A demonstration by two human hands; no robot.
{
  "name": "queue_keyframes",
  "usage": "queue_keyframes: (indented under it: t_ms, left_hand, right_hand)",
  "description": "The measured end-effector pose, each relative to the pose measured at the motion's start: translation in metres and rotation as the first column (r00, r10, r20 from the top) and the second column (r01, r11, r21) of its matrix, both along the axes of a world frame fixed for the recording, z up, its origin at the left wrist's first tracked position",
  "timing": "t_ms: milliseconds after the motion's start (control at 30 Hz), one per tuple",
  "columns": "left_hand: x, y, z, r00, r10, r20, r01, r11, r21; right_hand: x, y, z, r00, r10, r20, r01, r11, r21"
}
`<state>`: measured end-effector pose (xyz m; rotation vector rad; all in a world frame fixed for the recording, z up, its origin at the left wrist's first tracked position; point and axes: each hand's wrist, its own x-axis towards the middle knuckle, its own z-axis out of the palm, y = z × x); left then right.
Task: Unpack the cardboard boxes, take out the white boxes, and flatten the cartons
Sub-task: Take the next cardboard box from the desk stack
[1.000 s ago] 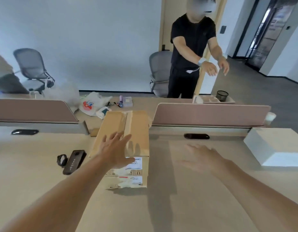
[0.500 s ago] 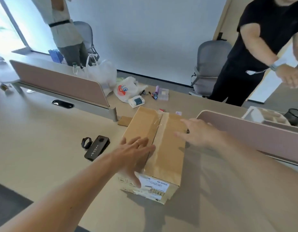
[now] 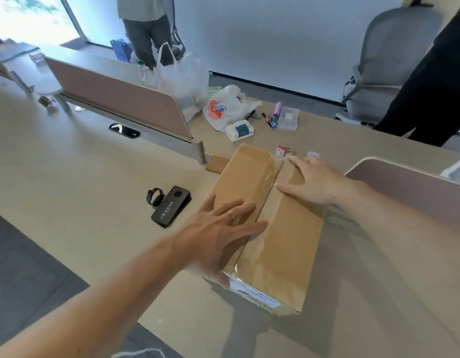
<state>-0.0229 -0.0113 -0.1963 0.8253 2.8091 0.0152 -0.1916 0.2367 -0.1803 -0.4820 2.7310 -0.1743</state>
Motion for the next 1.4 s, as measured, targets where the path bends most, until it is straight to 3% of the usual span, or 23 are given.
queue_keyframes:
  t_ms: [167,333,400,433,500,567,600,667,767,1033,1133,1267,1400]
  left_hand:
    - [-0.021,-0.025,0.006,0.999,-0.029,0.04,0.03,0.999,-0.032]
    - [-0.044,-0.059,0.012,0.979,0.206,0.005,-0.206,0.978,-0.029]
    - [-0.052,-0.064,0.008,0.934,0.358,-0.006,-0.356,0.931,0.081]
    - [-0.057,-0.064,0.006,0.897,0.442,0.02,-0.437,0.878,0.195]
    - [-0.06,-0.059,-0.001,0.803,0.559,0.206,-0.58,0.655,0.484]
    - [-0.057,-0.051,-0.008,0.74,0.503,0.447,-0.66,0.411,0.629]
    - [-0.052,-0.046,-0.012,0.722,0.438,0.536,-0.687,0.355,0.634]
    - [-0.038,-0.035,-0.023,0.714,0.321,0.622,-0.7,0.351,0.622]
    - [-0.03,-0.026,-0.042,0.753,0.38,0.537,-0.65,0.303,0.697]
    - [-0.023,-0.007,-0.036,0.747,0.395,0.535,-0.646,0.24,0.725]
    - [-0.017,0.011,-0.03,0.772,0.355,0.527,-0.628,0.293,0.721]
    - [-0.021,0.05,-0.02,0.813,0.249,0.526,-0.58,0.274,0.767]
    - [-0.027,0.111,-0.007,0.849,0.106,0.518,-0.523,0.315,0.792]
  right_hand:
    - [0.022,0.022,-0.001,0.995,-0.058,-0.078,0.06,0.998,0.022]
    - [0.071,0.063,-0.012,0.978,-0.149,-0.146,0.158,0.986,0.05]
    - [0.087,0.075,-0.015,0.98,-0.169,-0.107,0.174,0.984,0.04]
    - [0.094,0.08,-0.015,0.982,-0.172,-0.084,0.174,0.984,0.025]
    - [0.104,0.089,-0.015,0.981,-0.175,-0.085,0.172,0.984,-0.048]
    - [0.106,0.094,-0.013,0.974,-0.203,-0.1,0.186,0.969,-0.162]
    - [0.104,0.094,-0.013,0.972,-0.226,-0.055,0.207,0.949,-0.238]
    - [0.102,0.09,-0.016,0.962,-0.245,0.124,0.274,0.876,-0.397]
    - [0.105,0.083,-0.024,0.927,-0.227,0.299,0.358,0.777,-0.518]
    - [0.126,0.079,-0.029,0.903,-0.328,0.278,0.43,0.664,-0.612]
    - [0.145,0.091,-0.026,0.887,-0.382,0.26,0.457,0.636,-0.622]
    - [0.174,0.124,-0.014,0.845,-0.472,0.251,0.514,0.592,-0.621]
    - [0.21,0.179,-0.005,0.776,-0.596,0.206,0.575,0.534,-0.62]
